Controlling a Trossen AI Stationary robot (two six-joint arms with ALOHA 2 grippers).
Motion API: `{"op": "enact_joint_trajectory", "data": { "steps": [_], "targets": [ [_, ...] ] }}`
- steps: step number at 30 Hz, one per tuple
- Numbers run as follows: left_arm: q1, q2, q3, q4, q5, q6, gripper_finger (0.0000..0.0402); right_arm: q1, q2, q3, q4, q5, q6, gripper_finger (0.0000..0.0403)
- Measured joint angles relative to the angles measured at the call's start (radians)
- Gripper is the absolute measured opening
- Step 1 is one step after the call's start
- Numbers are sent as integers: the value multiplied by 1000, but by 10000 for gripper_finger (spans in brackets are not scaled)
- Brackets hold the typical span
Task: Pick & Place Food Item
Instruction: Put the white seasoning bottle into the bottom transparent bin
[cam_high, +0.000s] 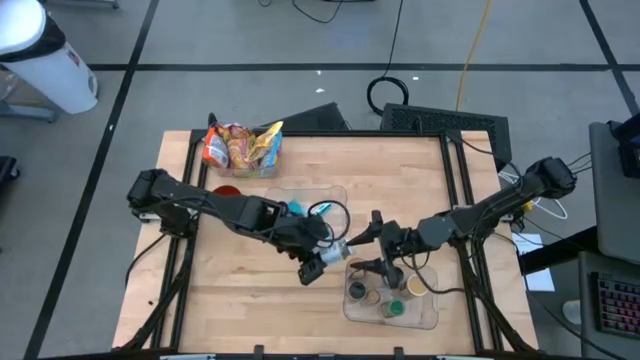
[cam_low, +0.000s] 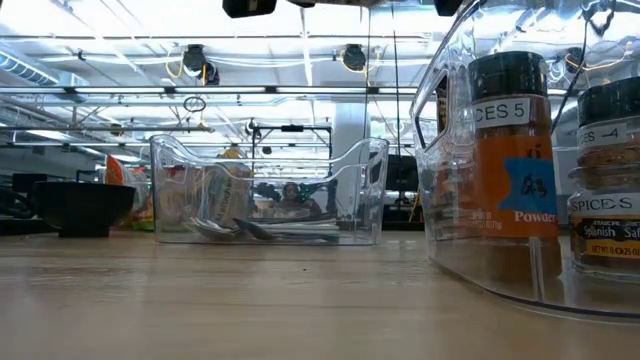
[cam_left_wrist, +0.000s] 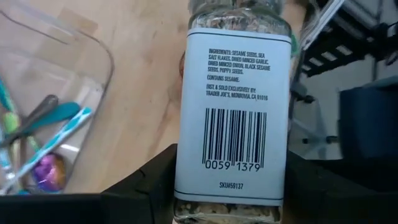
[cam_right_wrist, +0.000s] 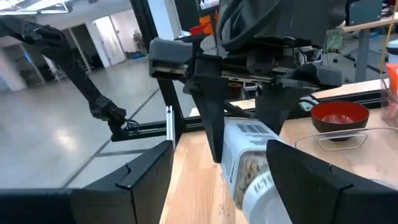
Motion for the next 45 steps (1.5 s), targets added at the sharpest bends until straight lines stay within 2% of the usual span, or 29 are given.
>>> {"op": "enact_joint_trajectory", "data": {
  "steps": [4, 14, 23, 26, 31, 36, 41, 43, 45],
  "targets": [
    [-3, 27, 37, -29, -24, 28, 205, -4, 3, -1, -7, 68, 0, 254],
    [-22, 32, 45, -23, -80, 40, 205, -33, 4, -2, -120, 67, 39, 254],
    [-34, 29, 45, -22, -103, 40, 205, -33, 3, -3, -122, 61, 56, 253],
    [-34, 29, 45, -21, -99, 43, 205, -34, 3, -3, -123, 24, 80, 243],
    [-36, 29, 45, -17, -92, 48, 205, -34, 3, -3, -122, -27, 101, 198],
    [-36, 29, 45, -16, -89, 42, 205, -34, 3, -3, -122, -47, 123, 198],
    [-27, 29, 44, -6, -31, 34, 206, -32, -1, -4, -123, -58, 150, 198],
    [-22, 29, 44, 16, -15, 30, 234, -30, -10, -4, -124, -65, 147, 198],
    [-17, 29, 44, 37, -3, 21, 281, -27, -21, -4, -130, -77, 134, 198]
  ]
}}
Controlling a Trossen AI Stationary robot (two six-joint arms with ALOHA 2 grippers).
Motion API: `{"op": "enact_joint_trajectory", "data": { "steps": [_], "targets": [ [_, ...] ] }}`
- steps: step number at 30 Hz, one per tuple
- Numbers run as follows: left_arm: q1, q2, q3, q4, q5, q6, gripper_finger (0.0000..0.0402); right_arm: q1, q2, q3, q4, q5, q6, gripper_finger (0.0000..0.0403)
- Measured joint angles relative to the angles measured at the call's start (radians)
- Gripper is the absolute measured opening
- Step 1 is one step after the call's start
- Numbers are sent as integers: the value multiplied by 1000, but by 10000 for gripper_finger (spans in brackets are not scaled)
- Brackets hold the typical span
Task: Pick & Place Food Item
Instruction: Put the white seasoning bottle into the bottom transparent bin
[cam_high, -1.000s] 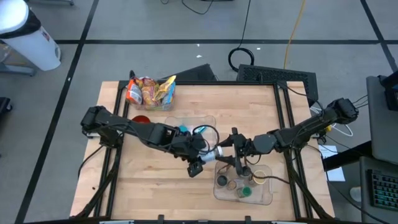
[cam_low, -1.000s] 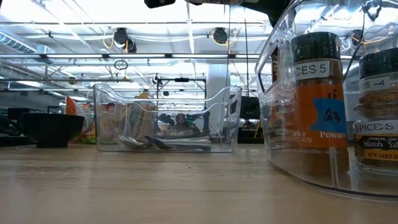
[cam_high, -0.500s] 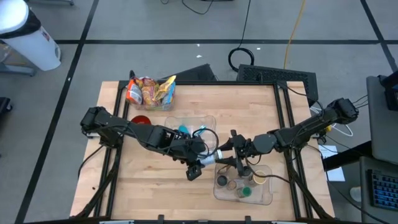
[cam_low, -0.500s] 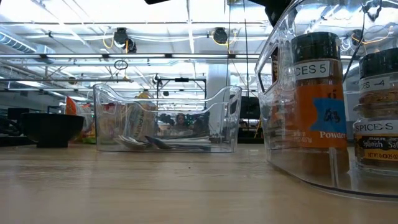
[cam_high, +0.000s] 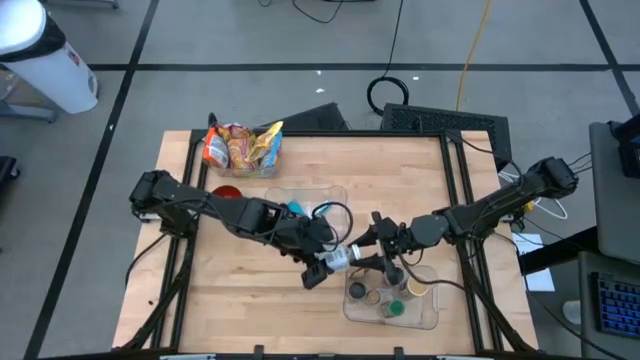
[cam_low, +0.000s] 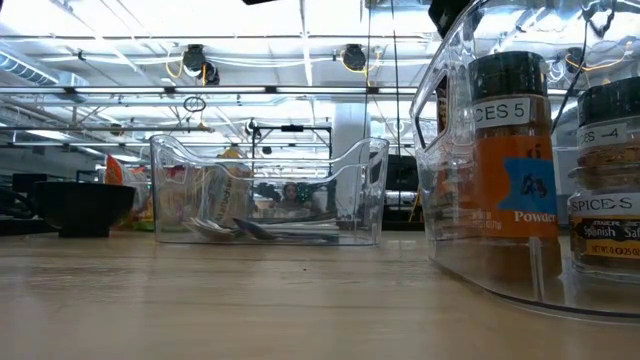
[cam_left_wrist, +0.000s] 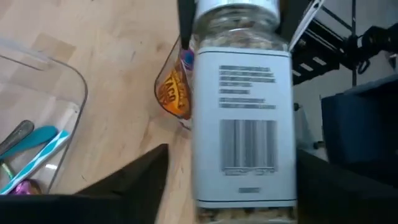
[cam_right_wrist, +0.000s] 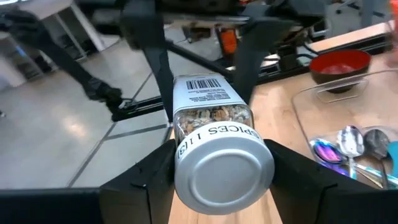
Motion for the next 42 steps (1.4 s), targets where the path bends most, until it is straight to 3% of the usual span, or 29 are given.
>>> {"op": "enact_joint_trajectory", "data": {
  "steps": [5, 10, 14, 20, 31, 36, 42],
  "targets": [
    [9, 0, 0, 31, 3, -36, 370, 12, -59, 0, -83, -3, -22, 198],
    [13, -19, 0, 76, 2, -37, 395, 63, -141, 2, -238, 11, -38, 198],
    [24, -54, 0, 107, -26, -22, 383, 113, -175, 94, -514, 36, -51, 198],
    [47, -89, 0, 104, -74, 23, 353, 172, -118, 368, -969, 39, -105, 198],
    [91, -99, 0, 96, -74, 70, 311, 332, 204, 858, -1581, 34, -234, 198],
    [98, -99, 0, 81, -74, 76, 298, 421, 328, 951, -1784, 34, -274, 198],
    [99, -99, 0, 67, -85, 78, 287, 519, 370, 962, -1863, 33, -262, 198]
  ]
}}
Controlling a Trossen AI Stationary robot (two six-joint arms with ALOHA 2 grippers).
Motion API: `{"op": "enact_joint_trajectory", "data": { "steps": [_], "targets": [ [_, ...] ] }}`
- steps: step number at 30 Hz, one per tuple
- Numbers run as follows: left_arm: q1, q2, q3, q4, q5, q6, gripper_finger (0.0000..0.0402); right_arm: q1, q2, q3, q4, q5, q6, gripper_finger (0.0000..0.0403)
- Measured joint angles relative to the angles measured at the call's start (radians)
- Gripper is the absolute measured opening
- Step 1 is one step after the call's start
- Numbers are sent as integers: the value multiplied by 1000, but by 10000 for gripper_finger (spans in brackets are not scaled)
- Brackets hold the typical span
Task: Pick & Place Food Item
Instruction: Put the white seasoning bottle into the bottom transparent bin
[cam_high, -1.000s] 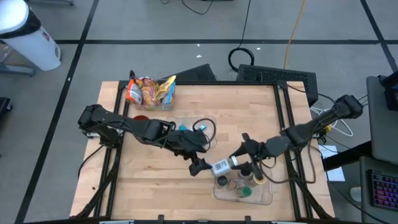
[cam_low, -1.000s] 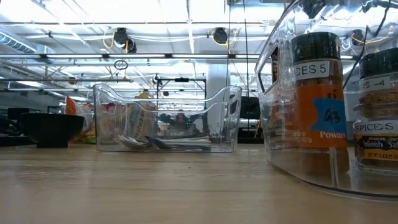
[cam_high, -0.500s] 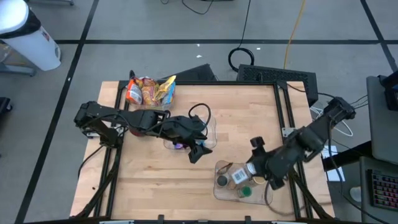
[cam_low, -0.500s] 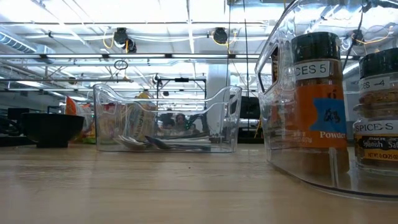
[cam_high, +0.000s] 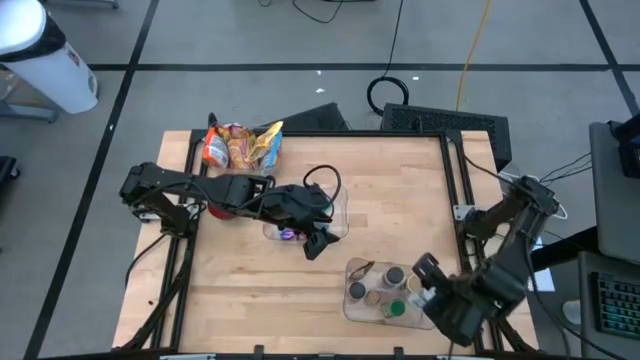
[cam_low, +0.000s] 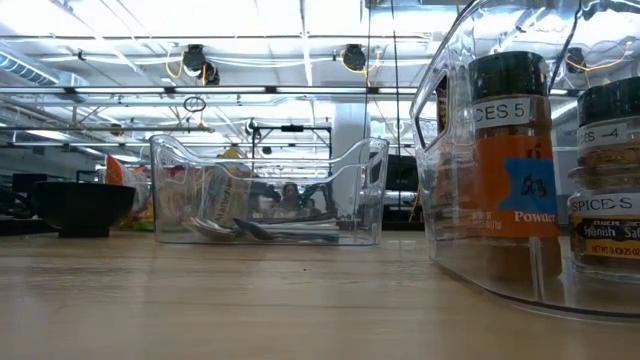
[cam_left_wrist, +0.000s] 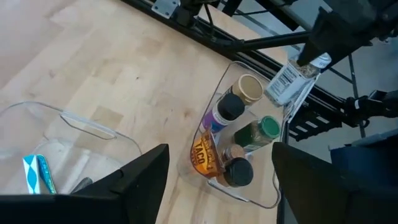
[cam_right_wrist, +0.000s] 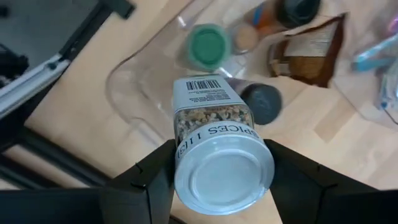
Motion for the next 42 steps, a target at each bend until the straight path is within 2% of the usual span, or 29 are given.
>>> {"op": "enact_joint_trajectory", "data": {
  "steps": [9, 27, 42],
  "targets": [
    [4, 0, 0, 2, -52, 1, 283, 86, 27, 1, 9, -25, -18, 198],
    [4, 0, 0, 15, -77, -17, 280, 24, 167, -5, 59, -17, -252, 198],
    [4, 1, 0, 16, -77, -9, 283, -12, 167, -218, 240, -47, -345, 198]
  ]
}}
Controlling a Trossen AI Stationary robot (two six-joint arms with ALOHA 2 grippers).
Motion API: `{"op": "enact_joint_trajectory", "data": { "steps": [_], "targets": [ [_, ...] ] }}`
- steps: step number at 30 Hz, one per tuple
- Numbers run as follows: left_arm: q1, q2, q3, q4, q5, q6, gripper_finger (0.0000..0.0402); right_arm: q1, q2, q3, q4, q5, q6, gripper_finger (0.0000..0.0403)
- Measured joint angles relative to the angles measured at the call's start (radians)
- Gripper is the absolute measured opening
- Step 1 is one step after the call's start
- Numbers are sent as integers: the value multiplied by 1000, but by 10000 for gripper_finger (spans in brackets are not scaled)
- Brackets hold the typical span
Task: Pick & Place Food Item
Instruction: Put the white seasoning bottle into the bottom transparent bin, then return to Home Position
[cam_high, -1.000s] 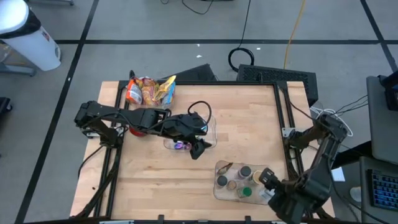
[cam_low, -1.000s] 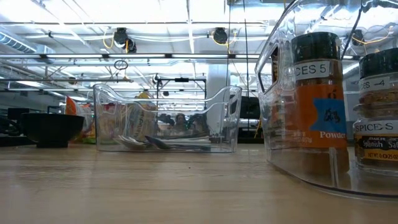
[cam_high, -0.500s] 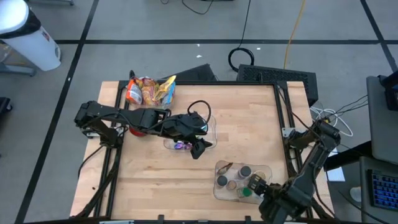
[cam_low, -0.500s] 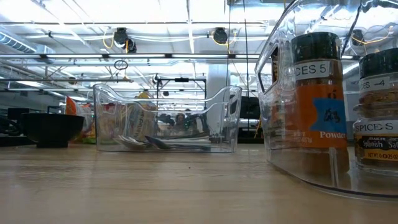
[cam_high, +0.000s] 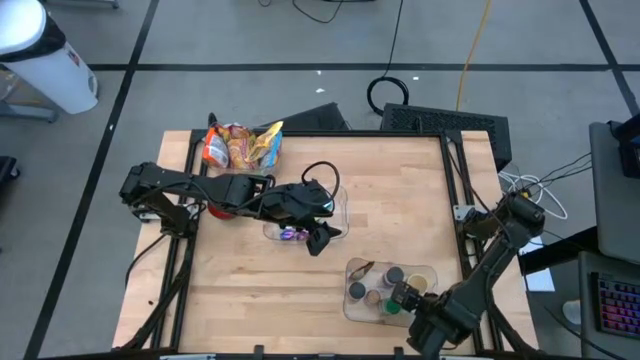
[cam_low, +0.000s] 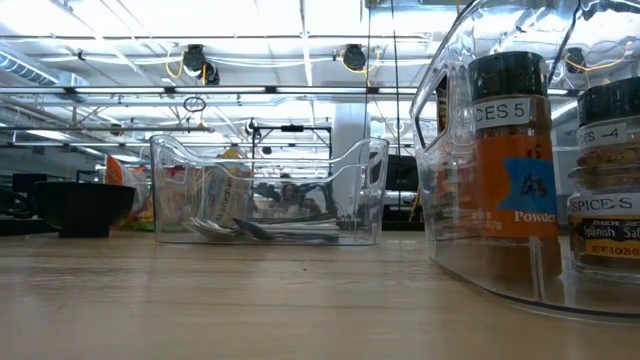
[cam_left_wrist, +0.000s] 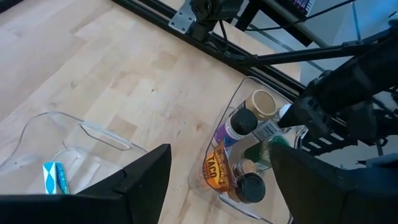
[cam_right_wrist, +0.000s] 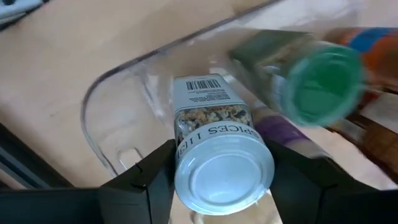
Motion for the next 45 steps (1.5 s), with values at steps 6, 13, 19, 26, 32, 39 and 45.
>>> {"op": "enact_joint_trajectory", "data": {
  "steps": [6, 13, 19, 26, 32, 39, 45],
  "targets": [
    [0, 0, 0, -8, 0, 21, 283, -5, 0, -61, 54, -31, -15, 198],
    [0, 0, 0, -9, 0, 32, 282, -9, 0, -89, 85, -53, -19, 198],
    [0, 0, 0, -13, 0, 34, 283, -12, -2, -92, 110, -49, 10, 219],
    [0, 0, 0, -13, 0, 32, 283, -16, -21, -92, 107, 14, 47, 316],
    [0, 0, 0, 4, 0, 29, 283, -15, -113, -92, 116, 57, 45, 314],
    [0, 0, 0, 74, 30, 22, 282, -13, -260, -92, 124, 68, 95, 294],
    [3, -16, -1, 216, 64, 32, 283, -22, -410, -92, 183, 257, 242, 276]
  ]
}}
